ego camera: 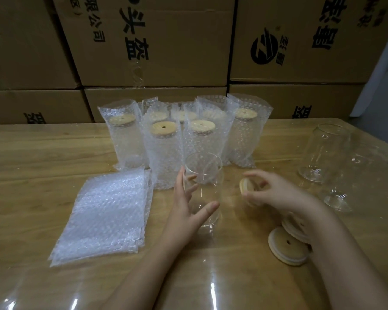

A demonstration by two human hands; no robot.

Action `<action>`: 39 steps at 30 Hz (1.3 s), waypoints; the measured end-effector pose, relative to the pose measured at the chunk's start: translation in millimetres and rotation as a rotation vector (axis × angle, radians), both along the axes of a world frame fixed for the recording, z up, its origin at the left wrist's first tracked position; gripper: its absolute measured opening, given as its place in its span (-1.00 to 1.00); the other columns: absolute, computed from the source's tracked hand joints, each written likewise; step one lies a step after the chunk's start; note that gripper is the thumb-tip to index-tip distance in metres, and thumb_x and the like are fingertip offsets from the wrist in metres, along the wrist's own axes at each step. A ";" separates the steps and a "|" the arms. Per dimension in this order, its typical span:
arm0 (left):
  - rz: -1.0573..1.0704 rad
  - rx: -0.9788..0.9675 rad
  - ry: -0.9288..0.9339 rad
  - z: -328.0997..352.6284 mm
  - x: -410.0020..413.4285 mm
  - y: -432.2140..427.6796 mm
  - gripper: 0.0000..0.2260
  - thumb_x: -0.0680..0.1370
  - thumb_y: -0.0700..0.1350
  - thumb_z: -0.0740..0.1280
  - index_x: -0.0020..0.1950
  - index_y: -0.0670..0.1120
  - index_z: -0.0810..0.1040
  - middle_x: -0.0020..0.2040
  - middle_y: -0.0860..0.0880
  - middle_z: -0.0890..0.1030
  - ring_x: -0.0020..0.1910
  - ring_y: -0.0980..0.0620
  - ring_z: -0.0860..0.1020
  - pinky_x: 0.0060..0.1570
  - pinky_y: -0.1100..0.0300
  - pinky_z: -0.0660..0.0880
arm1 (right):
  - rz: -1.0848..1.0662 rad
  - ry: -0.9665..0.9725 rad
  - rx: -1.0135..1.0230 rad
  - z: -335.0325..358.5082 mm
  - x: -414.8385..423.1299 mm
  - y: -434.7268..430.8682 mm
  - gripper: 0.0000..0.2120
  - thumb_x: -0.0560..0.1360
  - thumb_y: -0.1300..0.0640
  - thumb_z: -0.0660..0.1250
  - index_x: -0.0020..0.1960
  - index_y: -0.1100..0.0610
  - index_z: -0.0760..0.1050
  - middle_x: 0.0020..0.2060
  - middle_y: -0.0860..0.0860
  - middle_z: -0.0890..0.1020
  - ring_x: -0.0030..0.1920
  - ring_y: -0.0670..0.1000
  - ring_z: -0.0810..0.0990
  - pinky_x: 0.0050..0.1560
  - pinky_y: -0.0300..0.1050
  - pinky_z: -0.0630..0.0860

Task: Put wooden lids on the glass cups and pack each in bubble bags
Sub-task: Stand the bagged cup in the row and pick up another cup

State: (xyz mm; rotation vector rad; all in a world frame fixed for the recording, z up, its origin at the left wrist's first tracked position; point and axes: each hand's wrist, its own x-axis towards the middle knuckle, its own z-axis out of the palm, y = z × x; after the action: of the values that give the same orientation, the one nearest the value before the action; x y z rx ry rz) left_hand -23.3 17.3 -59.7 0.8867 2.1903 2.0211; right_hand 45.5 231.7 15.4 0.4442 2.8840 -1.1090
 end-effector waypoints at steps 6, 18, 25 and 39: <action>0.001 -0.033 -0.022 -1.9 -2.0 -1.5 -0.20 0.31 0.23 0.50 0.28 0.56 -0.01 0.30 0.14 0.40 0.29 0.33 0.40 0.12 0.49 0.37 | -0.046 0.582 -0.491 28.0 -8.6 -22.9 -0.50 0.29 -0.22 0.48 0.18 -0.40 0.41 0.14 -0.07 0.55 0.10 -0.03 0.59 0.12 0.04 0.56; 0.001 -0.029 -0.041 -2.0 -1.3 -1.2 -0.17 0.26 0.33 0.49 0.37 0.44 0.05 0.31 0.12 0.43 0.31 0.22 0.43 0.33 -0.06 0.40 | 0.180 0.790 -0.840 1.9 -31.2 -92.8 -0.46 0.27 0.12 0.52 0.20 -0.11 0.45 0.09 -0.03 0.55 0.13 -0.07 0.57 0.16 -0.15 0.50; -0.002 -0.055 -0.053 0.9 2.2 -1.5 -0.20 0.29 0.25 0.48 0.35 0.44 0.02 0.32 0.20 0.41 0.32 0.27 0.40 0.36 -0.02 0.37 | 0.175 0.749 -0.912 -8.0 -30.2 -94.8 -0.55 0.31 0.26 0.44 0.15 0.04 0.44 0.11 0.07 0.52 0.11 -0.06 0.55 0.11 -0.19 0.50; 0.006 -0.046 -0.081 5.9 5.3 -2.5 -0.12 0.33 0.19 0.45 0.52 0.09 0.07 0.34 0.02 0.43 0.33 0.16 0.42 0.32 -0.09 0.41 | 0.156 0.778 -0.964 -19.8 -39.0 -96.6 -0.67 0.34 -0.01 0.37 0.06 0.05 0.44 0.04 0.02 0.51 0.02 -0.07 0.58 -0.06 -0.21 0.55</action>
State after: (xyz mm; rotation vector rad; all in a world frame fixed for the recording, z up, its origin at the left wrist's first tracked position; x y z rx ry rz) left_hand -18.1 14.8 -53.8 0.7794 2.1896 1.9643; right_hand 6.6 135.1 -4.3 -0.3204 2.2505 -2.8212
